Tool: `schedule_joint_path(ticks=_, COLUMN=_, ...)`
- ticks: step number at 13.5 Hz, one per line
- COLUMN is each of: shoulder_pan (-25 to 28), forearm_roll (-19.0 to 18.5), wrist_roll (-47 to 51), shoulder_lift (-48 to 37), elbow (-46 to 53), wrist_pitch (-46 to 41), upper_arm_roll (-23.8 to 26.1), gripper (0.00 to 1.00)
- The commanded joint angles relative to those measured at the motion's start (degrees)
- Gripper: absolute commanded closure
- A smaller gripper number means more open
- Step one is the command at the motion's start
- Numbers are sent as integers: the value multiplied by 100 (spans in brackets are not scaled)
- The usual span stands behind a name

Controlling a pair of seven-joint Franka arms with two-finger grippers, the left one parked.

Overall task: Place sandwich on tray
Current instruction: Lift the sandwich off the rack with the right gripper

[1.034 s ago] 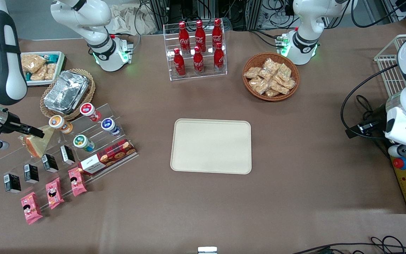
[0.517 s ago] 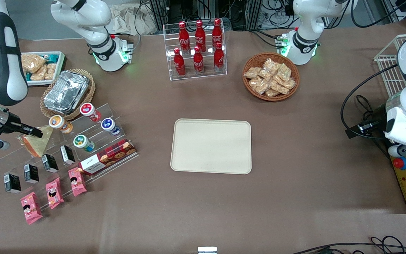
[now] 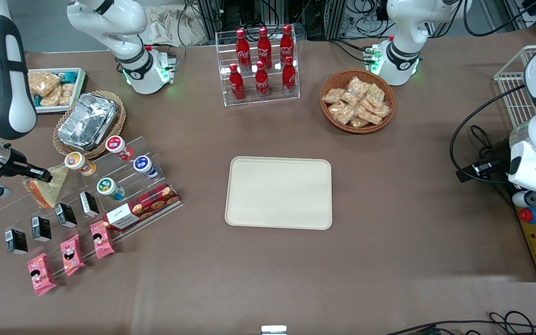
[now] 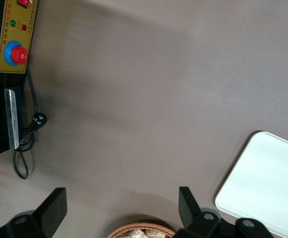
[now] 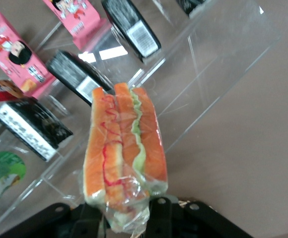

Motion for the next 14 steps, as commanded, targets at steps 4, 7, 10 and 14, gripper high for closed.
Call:
schedule_joint_path(ticks=4, shoulder_pan=307, forearm_roll=-188, wrist_roll=-1153, shoulder_lift=24, elbow=1612, wrist_pitch=-1519, upper_arm_roll=145, gripper=71)
schedule_joint_path(ticks=7, shoulder_pan=815, forearm_roll=-468, wrist_roll=-1498, shoulder_lift=33, elbow=1956, wrist_pitch=-1529, upper_arm_roll=162, gripper=71)
schedule_joint_path(ticks=10, shoulder_pan=1614, forearm_roll=-522, wrist_roll=-1507, shoulder_lift=15, elbow=2044, wrist_pitch=-1521, upper_arm_roll=180, gripper=71)
schedule_joint_path(ticks=14, shoulder_pan=2793, forearm_roll=-487, wrist_roll=-1507, shoulder_lift=120, elbow=2194, wrist_pitch=-1486, upper_arm_roll=189, gripper=72)
